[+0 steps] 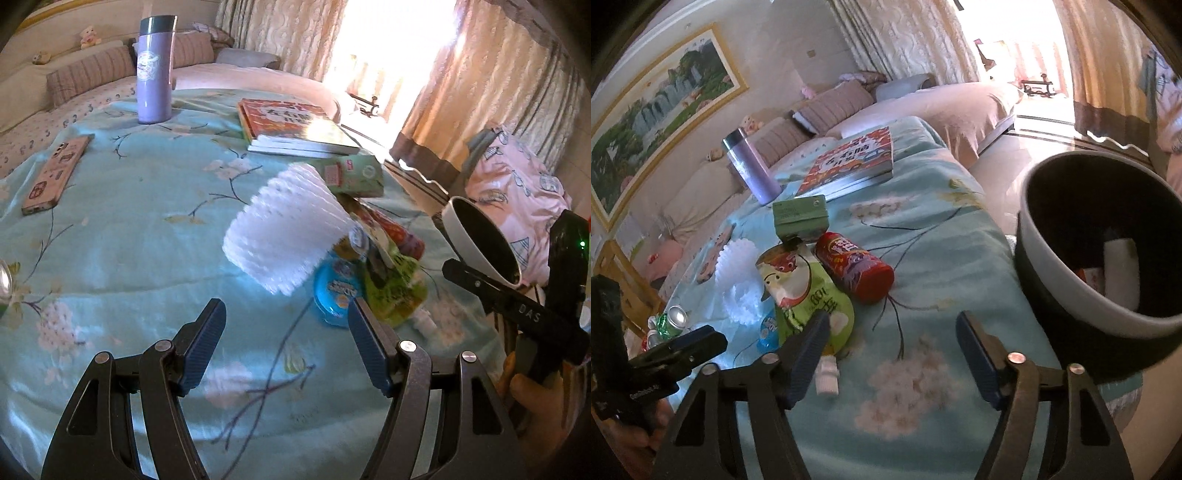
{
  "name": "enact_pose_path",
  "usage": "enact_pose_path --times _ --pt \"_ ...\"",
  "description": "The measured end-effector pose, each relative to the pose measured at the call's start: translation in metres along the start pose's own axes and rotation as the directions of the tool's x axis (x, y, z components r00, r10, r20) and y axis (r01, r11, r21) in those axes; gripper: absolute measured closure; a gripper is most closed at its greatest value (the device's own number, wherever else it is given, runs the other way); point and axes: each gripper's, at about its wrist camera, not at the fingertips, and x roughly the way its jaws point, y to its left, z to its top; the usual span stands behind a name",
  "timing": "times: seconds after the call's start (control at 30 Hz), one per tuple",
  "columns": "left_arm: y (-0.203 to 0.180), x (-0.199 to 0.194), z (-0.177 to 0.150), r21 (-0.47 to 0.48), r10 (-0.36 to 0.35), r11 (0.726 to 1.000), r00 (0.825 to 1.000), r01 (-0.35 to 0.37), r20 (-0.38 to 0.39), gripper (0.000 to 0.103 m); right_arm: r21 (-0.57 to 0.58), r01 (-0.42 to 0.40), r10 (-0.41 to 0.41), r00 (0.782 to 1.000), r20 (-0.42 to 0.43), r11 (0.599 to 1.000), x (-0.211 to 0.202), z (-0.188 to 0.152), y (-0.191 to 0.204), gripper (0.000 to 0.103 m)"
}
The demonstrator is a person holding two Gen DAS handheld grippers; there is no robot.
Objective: Collect trash
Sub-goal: 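Grasp the white foam net with the left tool while the right tool grasps the red chip can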
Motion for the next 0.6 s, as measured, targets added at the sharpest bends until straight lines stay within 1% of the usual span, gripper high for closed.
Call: enact_pose_path --times 0.13,0.23,0.33,0.43,0.47,0.5,0.53,0.6 --pt "0.0 0.007 0.008 0.022 0.023 0.999 1.0 -0.023 -0.002 0.033 -0.028 -0.006 0.006 1.0 -0.016 1.0 0.012 0.009 0.003 0.038" --pt "0.004 0.013 0.017 0.02 0.033 0.999 0.999 -0.033 0.001 0.033 -0.056 -0.005 0.004 1.0 -0.027 0.998 0.021 0.017 0.006 0.04" --pt "0.008 0.019 0.025 0.024 0.044 0.999 0.999 -0.044 0.012 0.033 -0.094 -0.002 -0.002 0.999 -0.049 0.996 0.033 0.025 0.01 0.043" --pt "0.011 0.028 0.031 0.03 0.049 0.998 0.999 -0.049 0.009 0.034 -0.136 -0.002 -0.01 0.996 -0.085 0.991 0.048 0.031 0.016 0.048" --pt "0.013 0.031 0.033 0.029 0.045 0.999 0.999 -0.045 0.005 0.036 -0.146 -0.007 -0.007 0.995 -0.095 0.989 0.053 0.033 0.018 0.05" --pt "0.014 0.034 0.034 0.028 0.041 0.999 0.999 -0.041 0.001 0.045 -0.158 -0.013 -0.004 0.994 -0.107 0.987 0.058 0.034 0.021 0.051" --pt "0.015 0.037 0.034 0.027 0.032 0.999 0.999 -0.032 -0.007 0.05 -0.169 -0.013 -0.007 0.993 -0.117 0.985 0.063 0.034 0.023 0.051" --pt "0.018 0.044 0.036 0.024 0.014 1.0 0.999 -0.013 -0.03 0.069 -0.193 -0.014 -0.012 0.991 -0.134 0.981 0.071 0.034 0.029 0.053"
